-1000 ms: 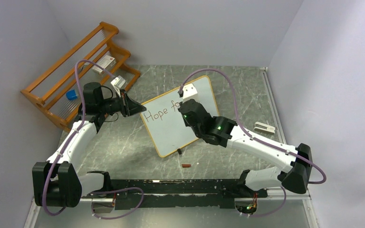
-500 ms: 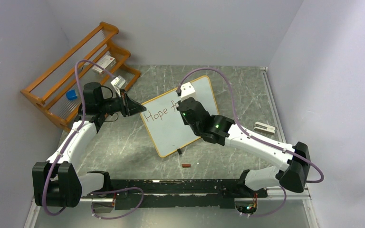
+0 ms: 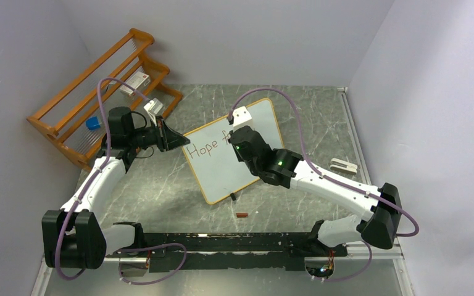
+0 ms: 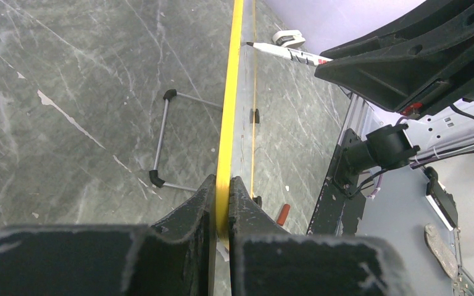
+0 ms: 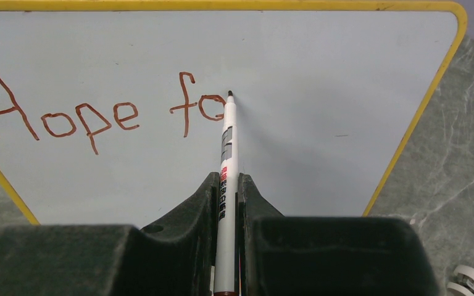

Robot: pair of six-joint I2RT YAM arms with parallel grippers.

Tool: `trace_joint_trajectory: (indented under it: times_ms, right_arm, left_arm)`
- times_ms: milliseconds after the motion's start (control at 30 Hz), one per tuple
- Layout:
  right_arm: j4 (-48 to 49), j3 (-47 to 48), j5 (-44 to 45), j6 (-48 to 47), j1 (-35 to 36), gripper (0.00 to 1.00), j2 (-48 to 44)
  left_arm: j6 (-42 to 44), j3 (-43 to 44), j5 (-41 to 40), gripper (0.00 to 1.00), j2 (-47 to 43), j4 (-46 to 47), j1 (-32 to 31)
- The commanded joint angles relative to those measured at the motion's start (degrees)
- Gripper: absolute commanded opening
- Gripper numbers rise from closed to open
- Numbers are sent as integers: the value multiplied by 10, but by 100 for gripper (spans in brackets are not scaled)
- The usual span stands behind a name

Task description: Write a sentence on the whiteboard

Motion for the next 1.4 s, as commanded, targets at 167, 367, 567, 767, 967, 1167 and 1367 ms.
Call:
trace_joint_trajectory:
  times_ms: [167, 367, 567, 767, 967, 1167, 1367]
  right_arm:
    - [-20, -3, 2, 16, -7, 0, -2]
    - [-28, -14, -4, 27, -7, 0, -7]
    - [-36, -19, -10, 33, -7, 0, -9]
    - [-42, -22, -15, 39, -6, 0, -10]
    - [-47, -23, -19, 39, -7, 0, -12]
    - [-43, -23, -22, 37, -7, 0, -14]
    - [-35, -19, -13, 33, -7, 0, -11]
  left_arm:
    - [38, -10, -27, 5, 16, -50, -10]
    - [39, -10, -28, 5, 16, -51, -10]
    - [38, -10, -28, 5, 16, -50, -10]
    - [38, -10, -28, 5, 17, -50, -10]
    - [38, -9, -28, 5, 18, -51, -10]
    - [38, -9, -27, 5, 19, -50, -10]
    - [39, -9, -27, 5, 20, -51, -10]
